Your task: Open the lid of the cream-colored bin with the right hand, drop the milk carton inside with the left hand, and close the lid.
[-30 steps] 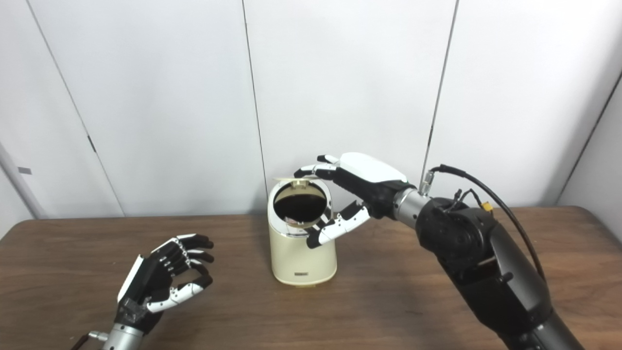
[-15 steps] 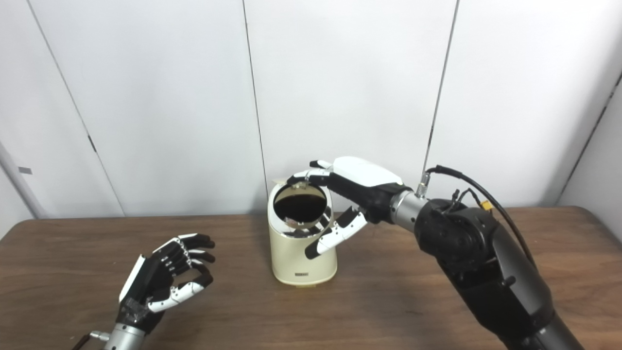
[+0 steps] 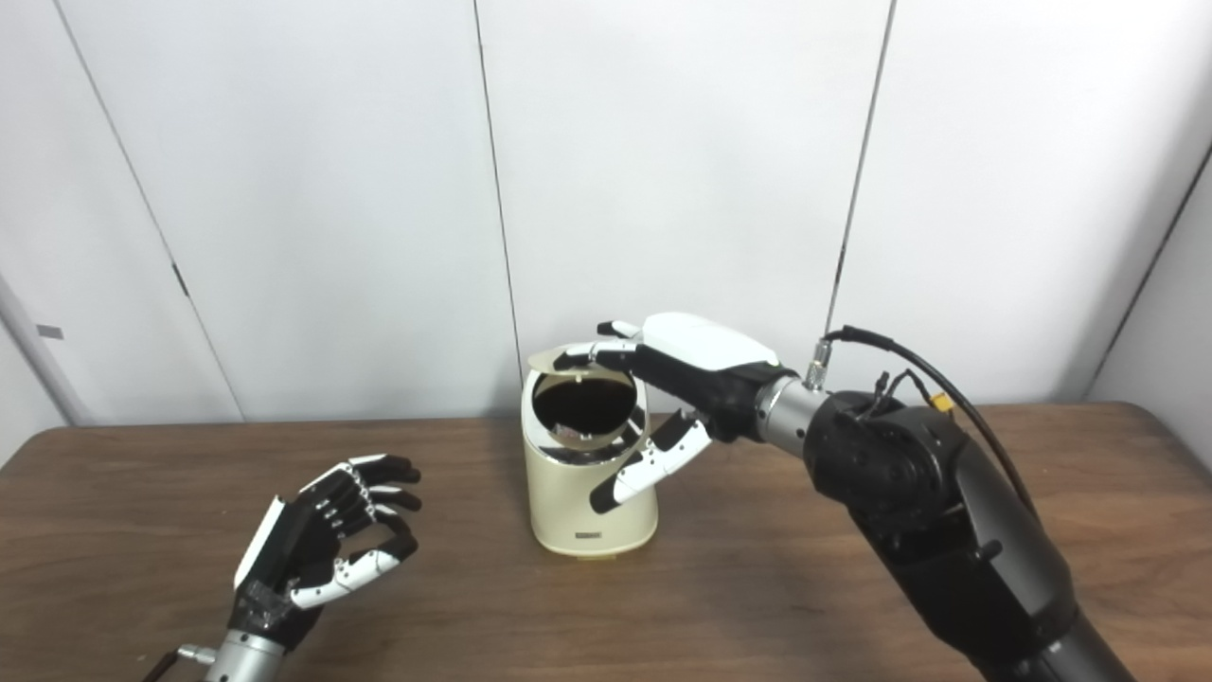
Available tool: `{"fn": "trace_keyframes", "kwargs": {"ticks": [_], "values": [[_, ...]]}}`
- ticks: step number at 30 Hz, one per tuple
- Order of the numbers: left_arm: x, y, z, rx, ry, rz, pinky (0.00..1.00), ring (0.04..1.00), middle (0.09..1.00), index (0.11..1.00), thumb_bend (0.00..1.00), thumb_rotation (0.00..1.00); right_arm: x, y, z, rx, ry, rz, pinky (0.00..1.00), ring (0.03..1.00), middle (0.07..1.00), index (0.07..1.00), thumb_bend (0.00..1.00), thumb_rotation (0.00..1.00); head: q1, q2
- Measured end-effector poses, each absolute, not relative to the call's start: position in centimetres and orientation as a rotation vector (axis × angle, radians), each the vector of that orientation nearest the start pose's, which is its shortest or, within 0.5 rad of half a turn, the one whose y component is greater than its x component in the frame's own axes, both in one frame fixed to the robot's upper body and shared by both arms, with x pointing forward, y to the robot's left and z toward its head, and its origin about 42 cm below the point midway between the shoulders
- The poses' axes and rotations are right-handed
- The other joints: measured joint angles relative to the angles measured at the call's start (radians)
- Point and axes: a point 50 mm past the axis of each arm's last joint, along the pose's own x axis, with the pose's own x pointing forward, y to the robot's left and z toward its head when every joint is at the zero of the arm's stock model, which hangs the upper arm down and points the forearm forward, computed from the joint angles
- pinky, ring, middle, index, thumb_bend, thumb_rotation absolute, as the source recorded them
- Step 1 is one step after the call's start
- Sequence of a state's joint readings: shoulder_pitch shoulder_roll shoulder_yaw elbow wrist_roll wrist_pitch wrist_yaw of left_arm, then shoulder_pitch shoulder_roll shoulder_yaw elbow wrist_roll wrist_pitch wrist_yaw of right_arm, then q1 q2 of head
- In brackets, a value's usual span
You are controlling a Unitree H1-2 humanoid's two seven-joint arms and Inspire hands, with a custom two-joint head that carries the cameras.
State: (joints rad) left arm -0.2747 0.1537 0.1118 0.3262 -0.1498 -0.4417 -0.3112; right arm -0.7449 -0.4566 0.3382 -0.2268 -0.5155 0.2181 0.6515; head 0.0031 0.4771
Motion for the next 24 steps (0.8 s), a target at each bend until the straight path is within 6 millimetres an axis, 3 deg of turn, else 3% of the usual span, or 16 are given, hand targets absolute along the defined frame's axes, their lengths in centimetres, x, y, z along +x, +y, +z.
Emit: {"fn": "trace_keyframes", "kwargs": {"ticks": [6, 17, 24], "values": [[36.5, 26.5, 13.1, 0.055, -0.401, -0.220, 0.49, 0.618, 0.710, 0.717, 0.70, 0.12, 40.5, -17.7, 35.7, -1.230, -0.438, 0.637, 1.00, 1.000, 0.883, 0.879, 0.77, 0.51, 0.003, 0.011], [36.3, 26.2, 13.2, 0.050, -0.406, -0.224, 0.48, 0.611, 0.706, 0.716, 0.68, 0.11, 40.5, -17.9, 34.4, -1.235, -0.410, 0.669, 1.00, 1.000, 0.883, 0.869, 0.78, 0.46, 0.009, 0.023], [36.2, 26.1, 13.2, 0.042, -0.410, -0.223, 0.48, 0.608, 0.701, 0.712, 0.70, 0.11, 40.4, -17.8, 34.0, -1.242, -0.405, 0.674, 0.98, 1.000, 0.869, 0.869, 0.78, 0.48, 0.014, 0.037]]}}
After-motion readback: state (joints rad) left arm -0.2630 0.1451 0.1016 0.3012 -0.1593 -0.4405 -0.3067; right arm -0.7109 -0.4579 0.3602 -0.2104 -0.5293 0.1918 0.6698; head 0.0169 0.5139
